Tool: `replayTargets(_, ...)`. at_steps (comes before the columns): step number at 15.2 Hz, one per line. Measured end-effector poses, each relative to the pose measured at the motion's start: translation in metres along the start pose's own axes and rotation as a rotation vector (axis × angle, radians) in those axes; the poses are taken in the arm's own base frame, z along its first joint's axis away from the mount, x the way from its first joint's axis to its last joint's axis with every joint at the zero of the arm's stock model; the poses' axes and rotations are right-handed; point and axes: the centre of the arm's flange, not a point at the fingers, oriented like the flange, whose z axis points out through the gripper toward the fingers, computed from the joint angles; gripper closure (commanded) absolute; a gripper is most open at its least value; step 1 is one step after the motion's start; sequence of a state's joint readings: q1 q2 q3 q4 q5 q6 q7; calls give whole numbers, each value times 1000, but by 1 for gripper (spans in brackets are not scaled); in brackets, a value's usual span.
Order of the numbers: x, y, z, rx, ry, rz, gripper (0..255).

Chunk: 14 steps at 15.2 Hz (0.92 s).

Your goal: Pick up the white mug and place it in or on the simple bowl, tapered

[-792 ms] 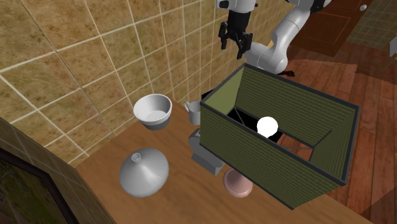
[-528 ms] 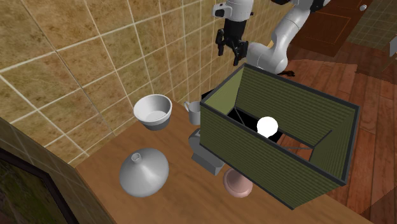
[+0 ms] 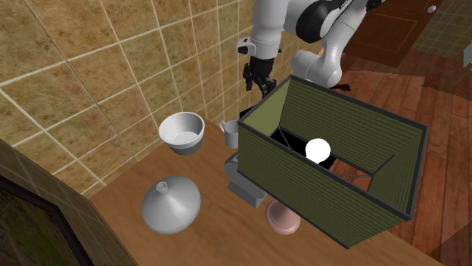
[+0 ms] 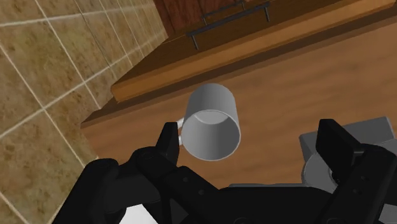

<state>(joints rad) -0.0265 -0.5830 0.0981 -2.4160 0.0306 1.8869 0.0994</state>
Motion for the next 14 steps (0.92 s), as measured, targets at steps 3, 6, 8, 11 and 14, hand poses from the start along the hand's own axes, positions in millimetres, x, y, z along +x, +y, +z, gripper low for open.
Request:
replayTargets(3,19,-2,31,2,4,21,0)
replayTargets(6,39,-5,62,5,7,42,0)
replayTargets(8,58,-5,82,6,10,56,0)
replayTargets(11,75,-7,110,8,13,71,0)
replayTargets(14,79,-7,127,9,14,74,0)
